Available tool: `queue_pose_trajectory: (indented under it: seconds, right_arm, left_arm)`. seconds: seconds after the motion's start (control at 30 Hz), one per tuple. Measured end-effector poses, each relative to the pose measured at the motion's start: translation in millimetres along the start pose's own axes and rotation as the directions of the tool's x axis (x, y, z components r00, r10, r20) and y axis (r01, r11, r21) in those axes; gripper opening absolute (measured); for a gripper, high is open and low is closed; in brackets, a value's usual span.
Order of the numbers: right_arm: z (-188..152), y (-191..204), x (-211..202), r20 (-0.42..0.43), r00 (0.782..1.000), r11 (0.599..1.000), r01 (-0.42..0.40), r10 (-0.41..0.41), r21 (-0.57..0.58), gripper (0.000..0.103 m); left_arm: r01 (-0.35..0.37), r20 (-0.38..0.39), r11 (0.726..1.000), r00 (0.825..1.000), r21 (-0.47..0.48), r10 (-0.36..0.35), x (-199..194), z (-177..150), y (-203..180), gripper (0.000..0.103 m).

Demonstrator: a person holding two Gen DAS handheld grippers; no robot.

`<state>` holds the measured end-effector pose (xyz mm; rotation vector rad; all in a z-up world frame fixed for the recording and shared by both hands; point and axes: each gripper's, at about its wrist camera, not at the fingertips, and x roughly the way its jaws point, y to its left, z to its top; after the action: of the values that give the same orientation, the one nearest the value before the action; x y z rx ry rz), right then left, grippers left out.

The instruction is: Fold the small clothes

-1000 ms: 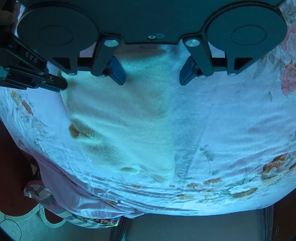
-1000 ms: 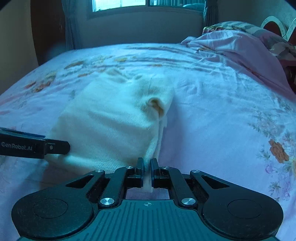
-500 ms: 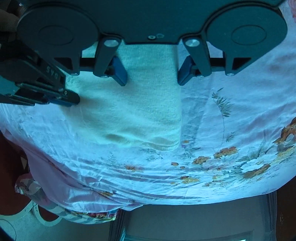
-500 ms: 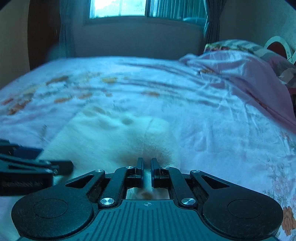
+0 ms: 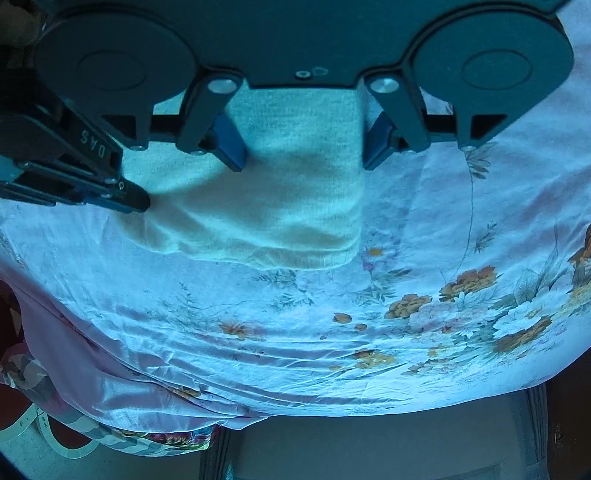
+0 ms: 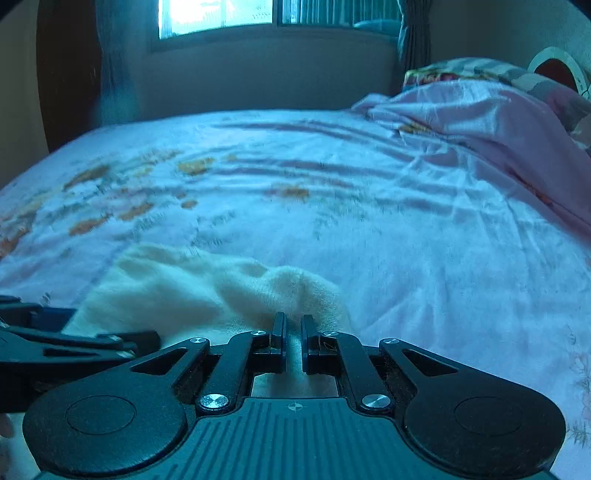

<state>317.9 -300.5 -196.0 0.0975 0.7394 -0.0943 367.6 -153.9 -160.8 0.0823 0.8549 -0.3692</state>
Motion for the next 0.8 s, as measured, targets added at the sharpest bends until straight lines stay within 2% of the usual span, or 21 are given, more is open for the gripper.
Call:
queue_pose_trajectory:
  seconds: [0.07,0.37,0.53,0.63,0.7,0.8]
  right_arm:
    - [-7.7,-5.9,6.0,0.016,1.0,1.0,-0.005,0.004,0.016,0.004]
    - [-11.8,-5.2,7.1,0.016,1.0,1.0,-0.004,0.004,0.02,0.004]
    - [1.1,4.5,10.4,-0.064,0.998,0.999,0.019,-0.021,-0.039,0.004]
    - [12.5,6.3,3.9,-0.11,0.994,0.998,0.017,-0.022,-0.053,0.004]
    - [15.4,5.7,-20.0,-0.069,0.998,1.0,0.01,-0.01,-0.002,0.005]
    - [-0.2,13.5,-73.3,0.037,0.998,0.999,-0.052,0.053,-0.015,0.004]
  left_arm:
    - [0.004,0.006,1.0,1.0,-0.016,-0.004,3.1,-3.4,3.4,0.071]
    - [-0.02,0.027,1.0,0.999,0.019,0.02,4.7,-9.1,-0.9,0.073]
    - [-0.072,-0.004,0.995,0.997,0.062,0.072,2.2,-6.7,-11.1,0.074]
    - [-0.062,-0.039,0.998,0.997,0.026,0.063,-13.1,-5.3,-10.1,0.073]
    - [-0.049,-0.012,0.998,0.999,0.043,0.05,-35.8,-11.9,-9.6,0.067]
    - [-0.068,0.105,0.997,0.992,0.034,0.065,-83.1,-37.0,-0.5,0.072]
